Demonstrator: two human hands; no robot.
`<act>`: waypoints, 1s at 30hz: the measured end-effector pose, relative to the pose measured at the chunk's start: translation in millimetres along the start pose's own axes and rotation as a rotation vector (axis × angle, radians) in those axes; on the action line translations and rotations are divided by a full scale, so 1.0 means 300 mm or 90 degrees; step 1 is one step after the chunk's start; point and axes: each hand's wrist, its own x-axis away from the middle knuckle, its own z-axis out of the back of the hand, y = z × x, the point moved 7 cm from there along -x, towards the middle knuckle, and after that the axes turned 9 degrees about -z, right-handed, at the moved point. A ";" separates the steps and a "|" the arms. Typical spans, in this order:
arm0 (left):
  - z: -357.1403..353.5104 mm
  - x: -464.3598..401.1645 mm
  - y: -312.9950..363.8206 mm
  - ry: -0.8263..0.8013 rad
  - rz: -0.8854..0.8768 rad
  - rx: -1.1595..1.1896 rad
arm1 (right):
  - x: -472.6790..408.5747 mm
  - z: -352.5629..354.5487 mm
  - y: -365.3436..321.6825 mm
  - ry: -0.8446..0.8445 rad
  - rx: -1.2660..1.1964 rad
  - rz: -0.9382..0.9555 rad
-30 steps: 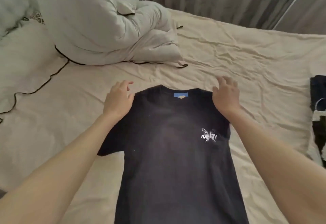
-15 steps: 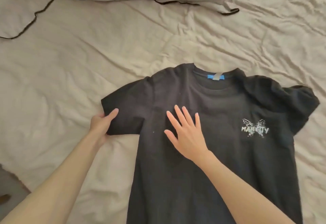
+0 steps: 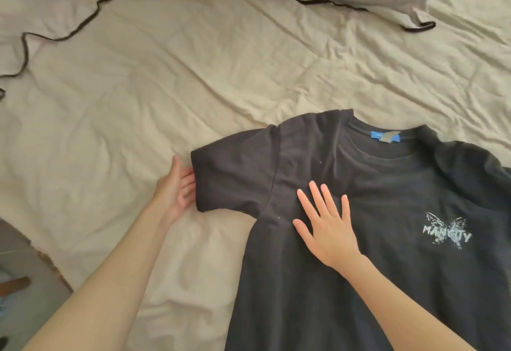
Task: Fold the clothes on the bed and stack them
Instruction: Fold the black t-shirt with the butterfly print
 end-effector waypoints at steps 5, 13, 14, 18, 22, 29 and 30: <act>-0.081 -0.058 0.143 0.036 -0.031 -0.031 | -0.004 0.000 -0.007 -0.004 -0.010 0.000; -0.031 -0.049 0.203 0.123 -0.252 -0.193 | -0.004 0.001 -0.006 -0.017 -0.022 0.004; -0.013 -0.058 0.186 0.109 -0.221 -0.206 | -0.005 0.001 -0.006 -0.019 -0.024 0.005; -0.031 -0.081 0.163 -0.083 -0.096 -0.169 | -0.010 0.002 -0.005 -0.024 -0.027 0.007; -0.051 -0.087 0.182 -0.168 -0.125 -0.185 | -0.011 0.000 -0.004 -0.028 -0.027 0.005; -0.077 -0.078 0.199 -0.228 -0.249 -0.375 | -0.012 0.003 -0.005 -0.037 -0.027 0.003; -0.085 -0.075 0.197 -0.247 -0.257 -0.398 | -0.011 0.004 -0.005 -0.039 -0.025 0.002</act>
